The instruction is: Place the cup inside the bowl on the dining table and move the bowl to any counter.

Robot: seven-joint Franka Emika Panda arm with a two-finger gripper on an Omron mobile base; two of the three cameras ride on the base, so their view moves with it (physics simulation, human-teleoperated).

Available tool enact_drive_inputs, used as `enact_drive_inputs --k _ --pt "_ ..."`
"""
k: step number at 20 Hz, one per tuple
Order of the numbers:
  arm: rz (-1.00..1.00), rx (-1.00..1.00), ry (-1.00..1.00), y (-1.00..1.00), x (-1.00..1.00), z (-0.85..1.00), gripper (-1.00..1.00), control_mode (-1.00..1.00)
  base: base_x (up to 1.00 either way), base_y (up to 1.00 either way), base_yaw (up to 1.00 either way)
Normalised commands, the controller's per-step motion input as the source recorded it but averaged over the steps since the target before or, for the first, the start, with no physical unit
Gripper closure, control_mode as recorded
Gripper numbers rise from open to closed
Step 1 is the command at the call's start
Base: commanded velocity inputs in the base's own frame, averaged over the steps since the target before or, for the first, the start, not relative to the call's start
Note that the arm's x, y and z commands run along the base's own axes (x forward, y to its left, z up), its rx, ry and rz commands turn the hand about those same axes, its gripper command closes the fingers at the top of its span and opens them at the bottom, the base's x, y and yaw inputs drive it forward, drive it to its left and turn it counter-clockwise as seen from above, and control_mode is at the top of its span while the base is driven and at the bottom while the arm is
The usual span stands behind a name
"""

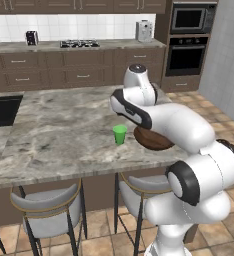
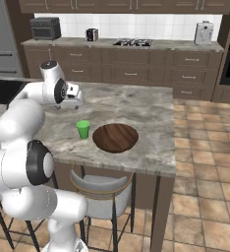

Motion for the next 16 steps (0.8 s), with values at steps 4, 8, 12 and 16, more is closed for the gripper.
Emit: enact_drive_inputs --k 4,8,12,16 --pt "0.0 0.0 0.0 0.05 0.01 -0.17 -1.0 -1.0 0.0 0.0 0.0" --pt "-0.01 0.0 0.0 0.14 0.1 -0.18 -1.0 -1.0 0.0 0.0 0.0" --pt "-0.03 -0.01 0.0 0.2 0.15 -0.22 -1.0 -1.0 0.0 0.0 0.0" --pt "-0.03 -0.03 0.0 0.13 0.11 -0.18 -1.0 -1.0 0.0 0.0 0.0"
